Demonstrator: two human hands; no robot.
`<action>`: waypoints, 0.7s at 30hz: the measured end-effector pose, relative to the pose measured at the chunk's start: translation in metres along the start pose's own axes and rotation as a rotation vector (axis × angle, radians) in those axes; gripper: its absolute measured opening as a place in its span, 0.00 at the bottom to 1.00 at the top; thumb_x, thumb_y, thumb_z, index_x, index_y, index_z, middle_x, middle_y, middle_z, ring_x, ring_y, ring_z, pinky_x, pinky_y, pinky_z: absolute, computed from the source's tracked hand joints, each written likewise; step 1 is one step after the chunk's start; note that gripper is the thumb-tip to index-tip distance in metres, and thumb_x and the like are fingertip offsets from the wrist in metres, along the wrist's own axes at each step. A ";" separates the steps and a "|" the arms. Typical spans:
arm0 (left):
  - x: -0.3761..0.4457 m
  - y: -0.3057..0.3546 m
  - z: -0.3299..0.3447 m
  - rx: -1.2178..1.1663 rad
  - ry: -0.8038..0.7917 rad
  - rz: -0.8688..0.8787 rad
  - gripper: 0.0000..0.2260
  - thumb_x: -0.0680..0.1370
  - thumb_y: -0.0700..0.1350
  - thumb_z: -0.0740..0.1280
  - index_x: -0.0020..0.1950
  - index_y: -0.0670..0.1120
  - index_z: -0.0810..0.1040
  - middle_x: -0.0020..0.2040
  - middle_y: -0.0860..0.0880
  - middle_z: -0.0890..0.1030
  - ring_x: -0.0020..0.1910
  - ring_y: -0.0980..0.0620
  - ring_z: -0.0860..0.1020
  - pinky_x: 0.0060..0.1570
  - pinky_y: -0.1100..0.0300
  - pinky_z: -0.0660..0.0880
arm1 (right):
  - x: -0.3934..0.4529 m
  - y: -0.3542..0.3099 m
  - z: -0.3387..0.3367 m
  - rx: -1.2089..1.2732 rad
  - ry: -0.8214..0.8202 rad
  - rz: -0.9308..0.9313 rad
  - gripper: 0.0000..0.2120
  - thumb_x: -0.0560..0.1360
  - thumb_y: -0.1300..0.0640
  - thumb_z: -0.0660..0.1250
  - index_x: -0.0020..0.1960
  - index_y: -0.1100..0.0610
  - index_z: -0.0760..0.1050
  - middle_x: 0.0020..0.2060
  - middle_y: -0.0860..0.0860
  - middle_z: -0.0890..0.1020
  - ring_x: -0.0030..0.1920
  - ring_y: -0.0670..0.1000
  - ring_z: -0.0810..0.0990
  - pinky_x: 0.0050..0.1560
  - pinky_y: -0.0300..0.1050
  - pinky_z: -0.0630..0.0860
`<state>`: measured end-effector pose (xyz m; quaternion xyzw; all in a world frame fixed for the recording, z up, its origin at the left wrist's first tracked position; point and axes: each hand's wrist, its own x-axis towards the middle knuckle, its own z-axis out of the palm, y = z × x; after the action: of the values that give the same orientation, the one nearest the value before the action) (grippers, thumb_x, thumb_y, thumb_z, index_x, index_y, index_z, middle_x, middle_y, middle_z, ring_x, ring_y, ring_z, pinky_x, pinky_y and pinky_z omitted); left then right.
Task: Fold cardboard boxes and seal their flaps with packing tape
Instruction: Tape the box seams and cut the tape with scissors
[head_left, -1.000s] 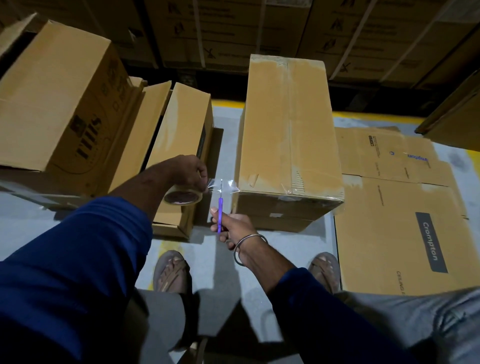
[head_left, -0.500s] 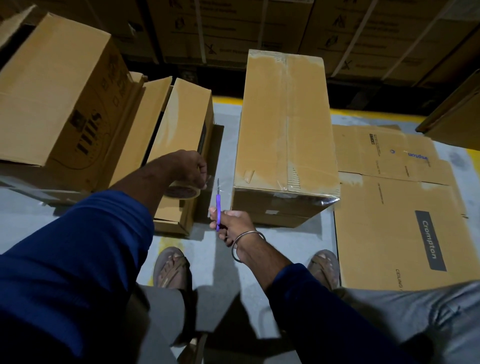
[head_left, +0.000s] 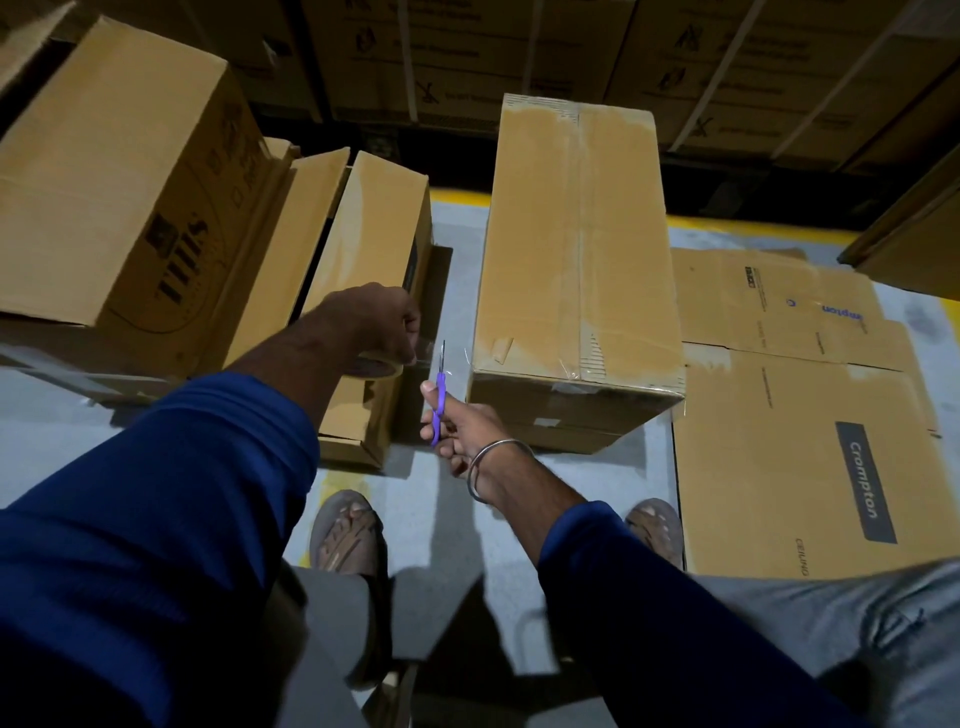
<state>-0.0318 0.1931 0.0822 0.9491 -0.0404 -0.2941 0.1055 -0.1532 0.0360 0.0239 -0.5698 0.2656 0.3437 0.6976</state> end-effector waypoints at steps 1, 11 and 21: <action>0.000 -0.001 0.000 0.004 0.014 -0.006 0.08 0.73 0.47 0.77 0.50 0.51 0.82 0.52 0.50 0.80 0.51 0.48 0.77 0.39 0.54 0.71 | 0.000 0.001 0.001 -0.001 0.001 -0.017 0.21 0.74 0.41 0.75 0.49 0.60 0.80 0.34 0.52 0.80 0.25 0.45 0.64 0.23 0.36 0.60; -0.005 0.000 0.000 0.112 0.098 -0.027 0.06 0.74 0.49 0.76 0.48 0.53 0.81 0.48 0.50 0.81 0.49 0.49 0.79 0.44 0.52 0.74 | 0.002 0.005 0.005 0.010 -0.042 -0.005 0.19 0.74 0.42 0.76 0.48 0.58 0.79 0.35 0.52 0.81 0.26 0.45 0.65 0.24 0.36 0.60; -0.012 -0.002 -0.001 0.235 0.111 -0.068 0.10 0.72 0.51 0.76 0.50 0.52 0.79 0.49 0.48 0.81 0.50 0.45 0.80 0.54 0.47 0.79 | 0.012 -0.002 0.008 0.001 -0.048 0.024 0.19 0.74 0.42 0.76 0.46 0.58 0.78 0.32 0.51 0.80 0.26 0.44 0.64 0.24 0.36 0.59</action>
<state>-0.0406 0.1970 0.0892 0.9705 -0.0367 -0.2379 -0.0144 -0.1446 0.0452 0.0176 -0.5577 0.2558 0.3656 0.6999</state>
